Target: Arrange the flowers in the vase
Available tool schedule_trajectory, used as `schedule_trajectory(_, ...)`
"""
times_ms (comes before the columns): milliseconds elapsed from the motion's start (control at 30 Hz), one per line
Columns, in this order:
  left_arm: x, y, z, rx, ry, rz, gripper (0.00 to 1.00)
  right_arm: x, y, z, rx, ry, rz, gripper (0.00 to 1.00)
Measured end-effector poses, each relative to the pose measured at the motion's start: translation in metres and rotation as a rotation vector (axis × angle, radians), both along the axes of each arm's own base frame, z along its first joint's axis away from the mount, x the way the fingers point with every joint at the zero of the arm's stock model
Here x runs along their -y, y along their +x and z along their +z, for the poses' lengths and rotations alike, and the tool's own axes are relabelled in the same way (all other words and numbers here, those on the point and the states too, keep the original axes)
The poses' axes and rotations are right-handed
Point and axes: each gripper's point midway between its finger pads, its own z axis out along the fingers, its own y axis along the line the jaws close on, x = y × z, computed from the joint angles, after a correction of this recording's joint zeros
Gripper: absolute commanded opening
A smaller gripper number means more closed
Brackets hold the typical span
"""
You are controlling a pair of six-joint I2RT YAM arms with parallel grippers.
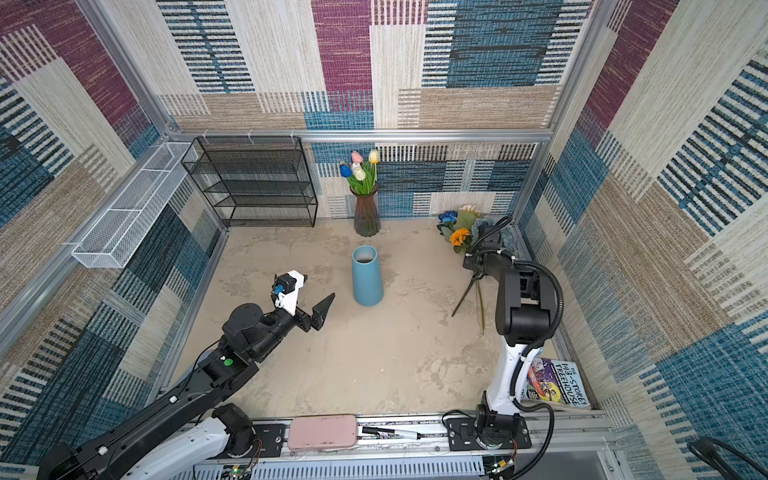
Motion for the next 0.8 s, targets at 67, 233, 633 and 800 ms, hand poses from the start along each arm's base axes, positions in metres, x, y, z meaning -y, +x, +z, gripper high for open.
schedule_trajectory(67, -0.001, 0.0, 0.0, 0.001, 0.0, 0.003, 0.93, -0.003, 0.001, 0.014, 0.027, 0.012, 0.012, 0.11)
schedule_trajectory(233, -0.002, 0.001, 0.002, 0.009, 0.001, 0.01, 0.94, -0.009, 0.001, 0.045, 0.086, 0.028, 0.032, 0.15)
schedule_trajectory(633, 0.0, 0.008, -0.001, 0.018, 0.036, 0.024, 0.95, -0.019, -0.007, 0.068, 0.121, 0.08, 0.048, 0.25)
schedule_trajectory(800, 0.001, 0.009, -0.004, 0.015, 0.043, 0.023, 0.95, -0.027, -0.007, 0.063, 0.112, 0.113, 0.068, 0.3)
